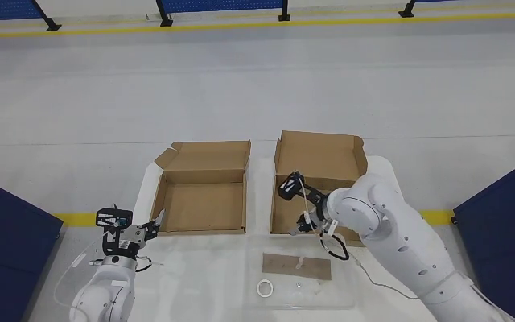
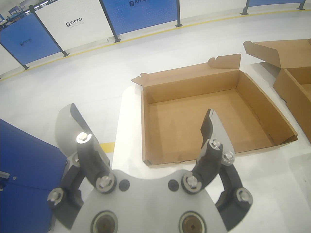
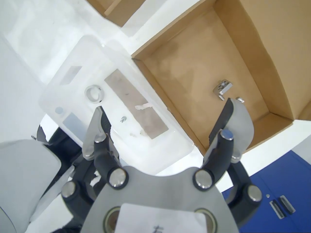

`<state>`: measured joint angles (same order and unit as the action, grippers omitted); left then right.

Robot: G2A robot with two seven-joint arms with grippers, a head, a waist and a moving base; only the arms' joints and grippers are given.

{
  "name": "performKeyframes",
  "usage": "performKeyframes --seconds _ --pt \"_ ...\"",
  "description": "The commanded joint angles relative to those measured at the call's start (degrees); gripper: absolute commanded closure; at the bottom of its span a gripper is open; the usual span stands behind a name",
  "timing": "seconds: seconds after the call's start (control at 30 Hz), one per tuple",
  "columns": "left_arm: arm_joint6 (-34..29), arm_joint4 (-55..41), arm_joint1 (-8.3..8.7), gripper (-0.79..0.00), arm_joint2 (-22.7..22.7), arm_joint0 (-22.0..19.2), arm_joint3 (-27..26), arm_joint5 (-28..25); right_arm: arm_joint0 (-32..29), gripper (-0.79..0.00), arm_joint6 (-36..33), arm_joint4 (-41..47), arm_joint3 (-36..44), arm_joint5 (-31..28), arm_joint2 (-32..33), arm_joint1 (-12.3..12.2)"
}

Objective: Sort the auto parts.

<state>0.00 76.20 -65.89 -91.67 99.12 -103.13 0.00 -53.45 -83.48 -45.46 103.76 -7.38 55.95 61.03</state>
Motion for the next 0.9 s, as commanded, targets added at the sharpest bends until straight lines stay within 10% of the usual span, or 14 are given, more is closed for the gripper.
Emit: performKeyframes --seconds 0.0,0.87 --pt "0.0 0.0 0.0 -0.785 0.0 0.0 0.0 0.0 0.0 -0.785 0.11 -0.09 -0.04 0.31 0.04 0.0" --pt "0.0 0.0 0.0 -0.785 0.0 0.0 0.0 0.0 7.28 -0.785 -4.52 5.49 -2.11 -5.67 -16.96 -0.74"
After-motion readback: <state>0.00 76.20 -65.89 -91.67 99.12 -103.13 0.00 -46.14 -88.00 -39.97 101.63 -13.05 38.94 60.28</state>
